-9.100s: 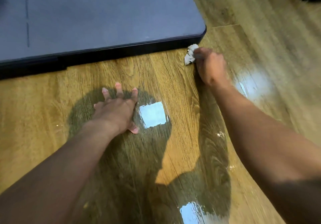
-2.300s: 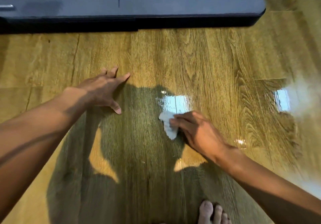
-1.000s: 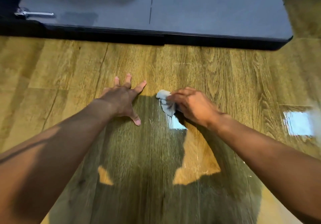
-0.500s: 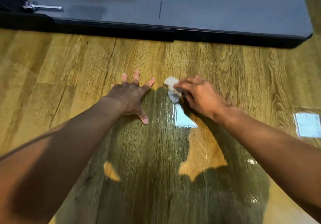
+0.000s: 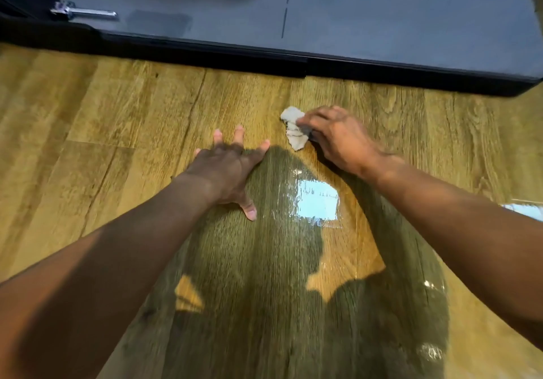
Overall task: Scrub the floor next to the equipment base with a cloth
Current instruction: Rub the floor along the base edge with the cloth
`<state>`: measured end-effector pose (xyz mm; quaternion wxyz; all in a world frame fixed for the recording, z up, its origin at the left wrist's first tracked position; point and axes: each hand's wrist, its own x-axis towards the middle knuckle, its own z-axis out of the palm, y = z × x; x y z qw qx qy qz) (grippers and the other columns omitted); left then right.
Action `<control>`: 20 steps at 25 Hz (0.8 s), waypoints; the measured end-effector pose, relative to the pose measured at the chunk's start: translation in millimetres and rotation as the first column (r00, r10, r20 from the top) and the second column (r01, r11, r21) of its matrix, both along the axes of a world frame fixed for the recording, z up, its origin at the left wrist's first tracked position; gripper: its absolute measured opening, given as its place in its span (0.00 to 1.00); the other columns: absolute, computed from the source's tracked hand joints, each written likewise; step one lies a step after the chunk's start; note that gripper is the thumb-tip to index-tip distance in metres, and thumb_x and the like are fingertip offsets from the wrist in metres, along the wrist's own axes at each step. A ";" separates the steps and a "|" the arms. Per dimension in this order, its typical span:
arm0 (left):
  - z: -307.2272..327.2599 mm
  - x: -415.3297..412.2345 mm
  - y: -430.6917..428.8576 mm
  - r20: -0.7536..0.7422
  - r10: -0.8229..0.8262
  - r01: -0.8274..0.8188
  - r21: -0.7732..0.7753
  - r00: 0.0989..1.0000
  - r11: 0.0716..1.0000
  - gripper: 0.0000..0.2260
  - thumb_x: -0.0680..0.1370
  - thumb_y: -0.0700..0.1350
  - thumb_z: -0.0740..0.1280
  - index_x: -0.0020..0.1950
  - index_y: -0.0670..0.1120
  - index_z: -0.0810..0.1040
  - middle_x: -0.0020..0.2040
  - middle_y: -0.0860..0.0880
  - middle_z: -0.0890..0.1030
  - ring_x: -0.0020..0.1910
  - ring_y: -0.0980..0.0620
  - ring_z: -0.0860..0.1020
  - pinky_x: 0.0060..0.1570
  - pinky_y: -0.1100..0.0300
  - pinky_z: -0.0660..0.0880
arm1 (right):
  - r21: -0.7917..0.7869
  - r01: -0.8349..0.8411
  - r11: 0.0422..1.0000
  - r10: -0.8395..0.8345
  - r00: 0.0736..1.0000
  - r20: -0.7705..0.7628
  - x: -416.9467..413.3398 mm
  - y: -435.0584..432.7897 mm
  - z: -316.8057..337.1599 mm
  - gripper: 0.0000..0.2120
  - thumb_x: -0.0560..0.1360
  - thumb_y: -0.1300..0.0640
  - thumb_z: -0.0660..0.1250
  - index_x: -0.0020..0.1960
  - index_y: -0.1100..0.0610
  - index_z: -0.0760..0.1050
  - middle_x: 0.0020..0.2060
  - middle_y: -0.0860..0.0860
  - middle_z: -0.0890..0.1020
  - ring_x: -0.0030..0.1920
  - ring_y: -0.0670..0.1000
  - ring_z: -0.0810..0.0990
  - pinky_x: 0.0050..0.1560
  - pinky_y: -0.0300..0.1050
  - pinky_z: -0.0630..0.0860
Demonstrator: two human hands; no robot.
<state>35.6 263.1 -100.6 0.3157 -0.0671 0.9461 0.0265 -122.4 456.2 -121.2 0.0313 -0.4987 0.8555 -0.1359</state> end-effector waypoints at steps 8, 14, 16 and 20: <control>3.1 -2.0 3.3 0.035 0.016 -0.016 -0.004 0.999 1.000 0.62 0.57 0.68 0.74 0.72 0.62 0.29 0.76 0.43 0.33 0.73 0.31 0.38 0.68 0.32 0.52 | -0.036 0.254 0.966 -0.252 0.966 0.048 -27.0 -37.2 5.3 0.16 0.77 0.63 0.62 0.63 0.56 0.75 0.59 0.56 0.77 0.58 0.57 0.74 0.57 0.49 0.71; 3.8 1.5 1.6 0.037 -0.015 0.016 -0.020 0.999 1.000 0.64 0.57 0.72 0.71 0.74 0.54 0.29 0.75 0.44 0.31 0.73 0.32 0.38 0.68 0.34 0.55 | 0.023 -0.181 0.983 0.181 0.983 0.004 15.9 -0.1 12.4 0.15 0.79 0.58 0.61 0.64 0.58 0.73 0.58 0.58 0.78 0.55 0.57 0.77 0.55 0.52 0.77; 5.1 2.9 -2.5 0.019 -0.014 0.014 -0.012 1.000 1.000 0.62 0.58 0.72 0.71 0.75 0.56 0.32 0.75 0.46 0.30 0.74 0.35 0.37 0.67 0.35 0.58 | -0.019 0.011 1.000 -0.010 1.000 0.015 -7.6 -14.2 13.2 0.15 0.79 0.59 0.61 0.65 0.58 0.73 0.60 0.57 0.77 0.57 0.57 0.77 0.59 0.52 0.75; 11.5 23.7 -26.2 -0.002 0.025 -0.025 0.004 1.000 1.000 0.59 0.58 0.66 0.76 0.76 0.61 0.38 0.77 0.49 0.35 0.76 0.40 0.40 0.66 0.37 0.61 | -0.064 -0.049 0.997 0.053 0.997 0.062 54.1 -3.9 -1.7 0.13 0.77 0.61 0.64 0.61 0.56 0.75 0.57 0.54 0.78 0.57 0.55 0.76 0.59 0.52 0.75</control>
